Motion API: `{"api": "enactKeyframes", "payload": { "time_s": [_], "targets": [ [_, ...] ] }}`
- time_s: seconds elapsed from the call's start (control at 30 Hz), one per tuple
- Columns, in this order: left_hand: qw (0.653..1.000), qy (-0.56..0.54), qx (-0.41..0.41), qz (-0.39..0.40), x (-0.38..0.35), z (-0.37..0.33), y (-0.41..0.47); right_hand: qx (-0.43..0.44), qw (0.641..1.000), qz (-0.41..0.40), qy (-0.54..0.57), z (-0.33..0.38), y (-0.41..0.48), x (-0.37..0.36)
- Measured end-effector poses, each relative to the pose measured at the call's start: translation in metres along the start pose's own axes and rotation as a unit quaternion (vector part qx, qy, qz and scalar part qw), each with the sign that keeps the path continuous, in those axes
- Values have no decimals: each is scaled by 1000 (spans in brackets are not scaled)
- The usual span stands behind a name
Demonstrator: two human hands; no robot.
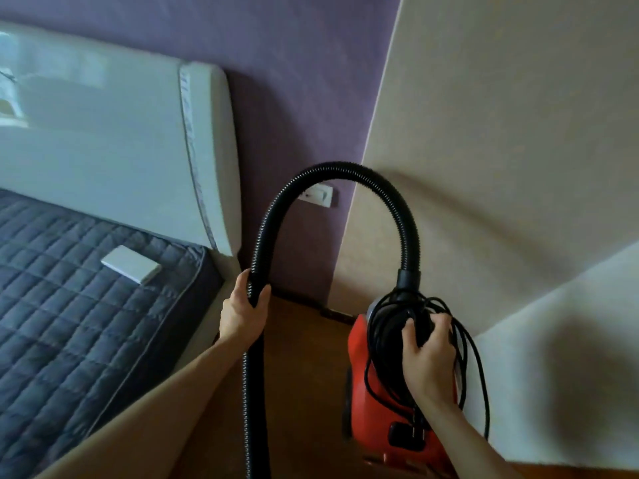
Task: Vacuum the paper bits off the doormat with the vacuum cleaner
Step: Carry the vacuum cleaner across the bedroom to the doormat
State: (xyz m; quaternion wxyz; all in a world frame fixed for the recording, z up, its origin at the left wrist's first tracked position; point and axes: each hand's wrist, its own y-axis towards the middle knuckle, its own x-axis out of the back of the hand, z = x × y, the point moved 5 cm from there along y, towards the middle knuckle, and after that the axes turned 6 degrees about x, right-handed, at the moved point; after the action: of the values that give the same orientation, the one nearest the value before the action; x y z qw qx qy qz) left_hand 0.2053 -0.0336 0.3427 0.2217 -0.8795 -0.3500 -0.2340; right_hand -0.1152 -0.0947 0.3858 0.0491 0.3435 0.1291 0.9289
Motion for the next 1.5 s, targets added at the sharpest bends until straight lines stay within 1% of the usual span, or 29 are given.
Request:
{"api": "enactKeyframes", "payload": {
  "time_s": [0.17,0.27,0.4,0.47,0.57,0.67,0.83,1.13,1.23,1.37,1.5],
  "targets": [
    [997,-36,-21,-72,81,-42,-15,33,999,2,24,82,10,15],
    [994,-42,-7,-105,126,-57,-29,60,997,18,46,123,12,23],
    [989,-37,-11,-144,180,-69,-55,96,992,66,54,164,13,24],
    [985,-36,1,-172,210,-70,-67,115,986,104,62,185,8,18],
    [975,-40,18,-218,247,-65,-90,149,977,126,81,217,2,24],
    [965,-64,12,-253,274,-59,-118,179,967,151,97,246,-5,29],
    [951,-69,34,-299,316,-41,-164,219,950,192,112,292,-28,27],
    [921,-74,59,-377,412,-11,-236,281,916,238,160,384,-90,21],
    [901,-72,68,-422,448,2,-268,316,895,260,177,420,-122,18],
    [863,-67,89,-492,498,24,-322,353,867,289,202,467,-172,20],
    [840,-72,98,-528,547,56,-375,378,842,303,236,513,-231,25]
  ]
}}
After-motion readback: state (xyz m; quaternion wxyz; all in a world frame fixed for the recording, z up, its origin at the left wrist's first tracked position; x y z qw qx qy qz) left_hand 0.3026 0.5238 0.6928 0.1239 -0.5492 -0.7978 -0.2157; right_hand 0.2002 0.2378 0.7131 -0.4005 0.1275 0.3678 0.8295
